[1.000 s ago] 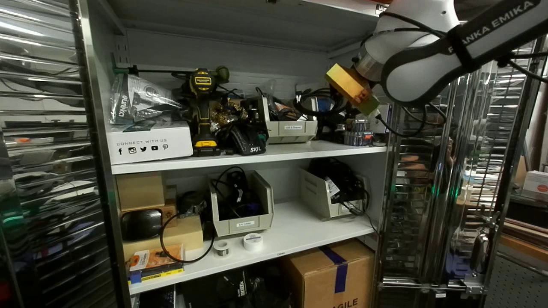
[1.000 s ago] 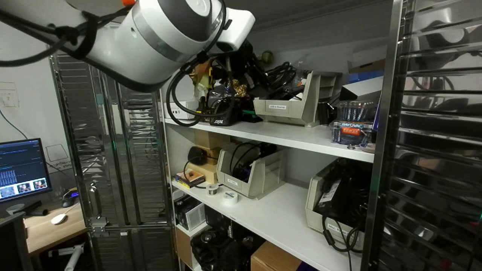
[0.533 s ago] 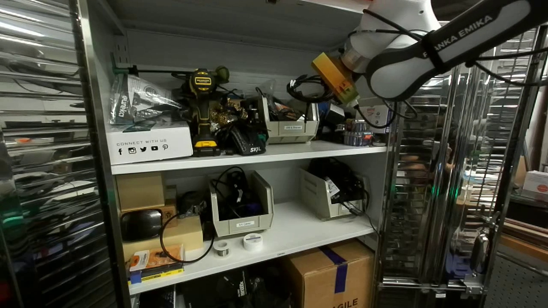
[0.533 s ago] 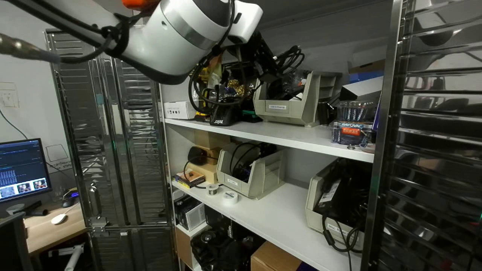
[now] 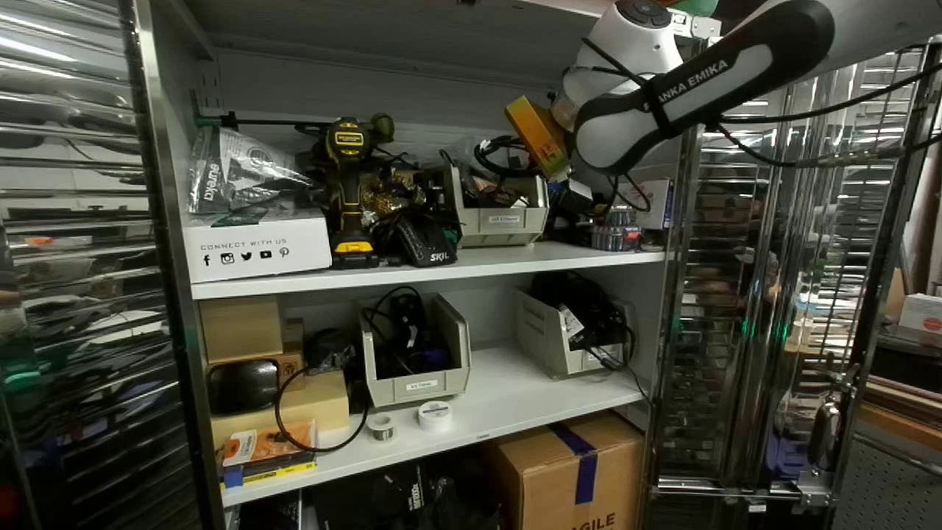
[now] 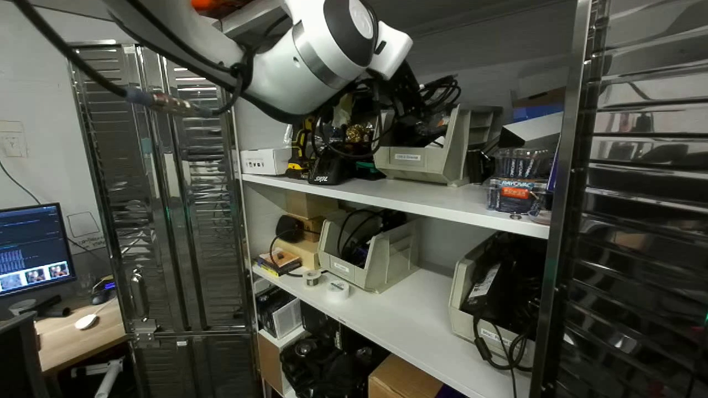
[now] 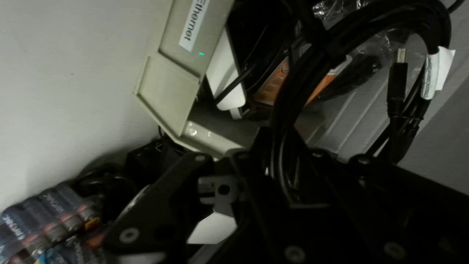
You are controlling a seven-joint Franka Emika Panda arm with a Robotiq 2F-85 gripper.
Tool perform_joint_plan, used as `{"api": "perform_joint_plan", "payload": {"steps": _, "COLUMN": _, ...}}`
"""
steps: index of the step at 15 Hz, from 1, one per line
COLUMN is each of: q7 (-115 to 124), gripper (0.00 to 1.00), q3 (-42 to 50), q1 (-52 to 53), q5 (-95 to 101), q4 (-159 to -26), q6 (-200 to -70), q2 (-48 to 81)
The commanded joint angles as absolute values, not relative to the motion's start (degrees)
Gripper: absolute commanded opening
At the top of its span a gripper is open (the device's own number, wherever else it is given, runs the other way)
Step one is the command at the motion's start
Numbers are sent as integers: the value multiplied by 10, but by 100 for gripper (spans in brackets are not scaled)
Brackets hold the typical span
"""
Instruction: Put the black object inside the compartment.
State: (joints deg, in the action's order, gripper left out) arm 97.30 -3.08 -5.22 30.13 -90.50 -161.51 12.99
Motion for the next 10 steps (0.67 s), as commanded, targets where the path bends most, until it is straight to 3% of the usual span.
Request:
{"api": "perform_joint_plan", "payload": {"steps": 1, "q7": 950, "gripper": 4, "q3": -48, "q1": -57, "q5": 246, "q4": -780, "q6": -1576, "q2": 196}}
{"api": "perform_joint_plan", "payload": {"steps": 4, "q7": 929, "gripper": 4, "q3": -62, "q1": -60, "q5": 203, "q4": -710, "q6": -1536, "q2": 233}}
{"api": "perform_joint_plan", "payload": {"steps": 5, "q7": 899, "gripper": 4, "q3": -16, "q1": -20, "q5": 155, "q4": -687, "q6": -1522, "q2": 245}}
{"api": "perform_joint_plan", "payload": {"steps": 8, "q7": 864, "gripper": 4, "q3": 4, "q1": -7, "q5": 103, "q4": -627, "q6": -1476, "q2": 279}}
{"api": "perform_joint_plan", "payload": {"steps": 9, "q7": 859, "gripper": 39, "q3": 16, "q1": 0, "q5": 101, "q4": -609, "q6": -1455, "q2": 290}}
{"api": "perform_joint_plan", "payload": {"steps": 10, "q7": 843, "gripper": 40, "q3": 18, "q1": 1, "q5": 87, "q4": -598, "q6": -1437, "q2": 296}}
